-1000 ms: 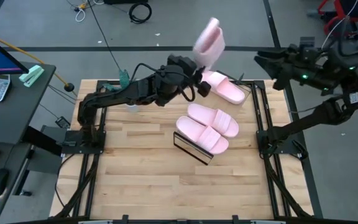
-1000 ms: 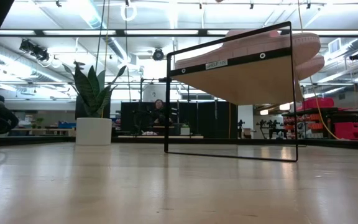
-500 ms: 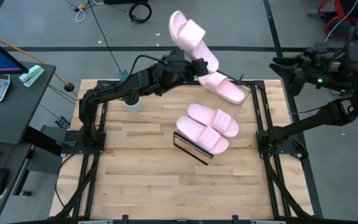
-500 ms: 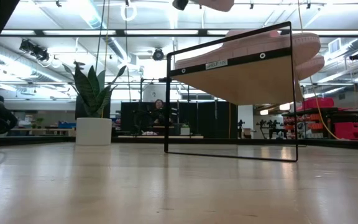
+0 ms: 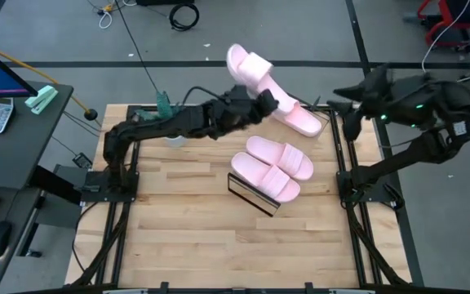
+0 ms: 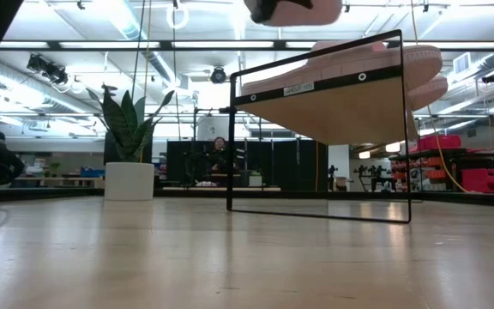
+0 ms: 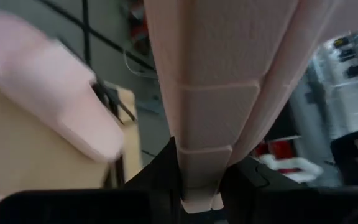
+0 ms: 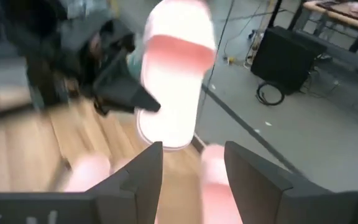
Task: Pick and place slides into the shelf
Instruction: Put the pink slide on the shelf
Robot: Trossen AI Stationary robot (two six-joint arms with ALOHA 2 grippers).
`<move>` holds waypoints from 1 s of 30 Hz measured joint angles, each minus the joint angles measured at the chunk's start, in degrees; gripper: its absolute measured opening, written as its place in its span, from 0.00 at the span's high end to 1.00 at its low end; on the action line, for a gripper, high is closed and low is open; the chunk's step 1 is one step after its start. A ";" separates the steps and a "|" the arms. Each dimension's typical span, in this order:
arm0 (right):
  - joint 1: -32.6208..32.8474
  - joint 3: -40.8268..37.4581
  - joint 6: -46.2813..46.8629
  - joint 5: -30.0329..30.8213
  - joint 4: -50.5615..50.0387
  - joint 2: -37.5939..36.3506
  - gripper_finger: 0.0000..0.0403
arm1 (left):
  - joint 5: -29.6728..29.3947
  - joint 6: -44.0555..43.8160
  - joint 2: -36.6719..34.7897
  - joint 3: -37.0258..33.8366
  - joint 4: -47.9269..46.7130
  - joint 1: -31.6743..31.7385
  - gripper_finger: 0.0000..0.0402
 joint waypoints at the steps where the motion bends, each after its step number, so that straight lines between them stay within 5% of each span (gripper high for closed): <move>1: 0.30 -0.02 -1.72 -0.21 -1.38 0.62 0.56 | 0.83 -0.98 0.00 -1.87 2.70 -0.31 0.80; 9: 5.08 -0.02 -14.11 -1.79 -9.15 3.48 0.57 | 9.38 -13.74 -0.02 -14.86 28.91 1.55 0.80; 19: 5.84 -0.02 -42.78 -1.13 -10.78 7.45 0.56 | 11.87 -18.91 0.00 -17.55 33.11 3.23 0.80; 30: 0.10 -0.74 -56.89 2.17 -11.14 8.85 0.59 | 0.36 -18.48 0.00 -17.55 39.63 -1.55 0.80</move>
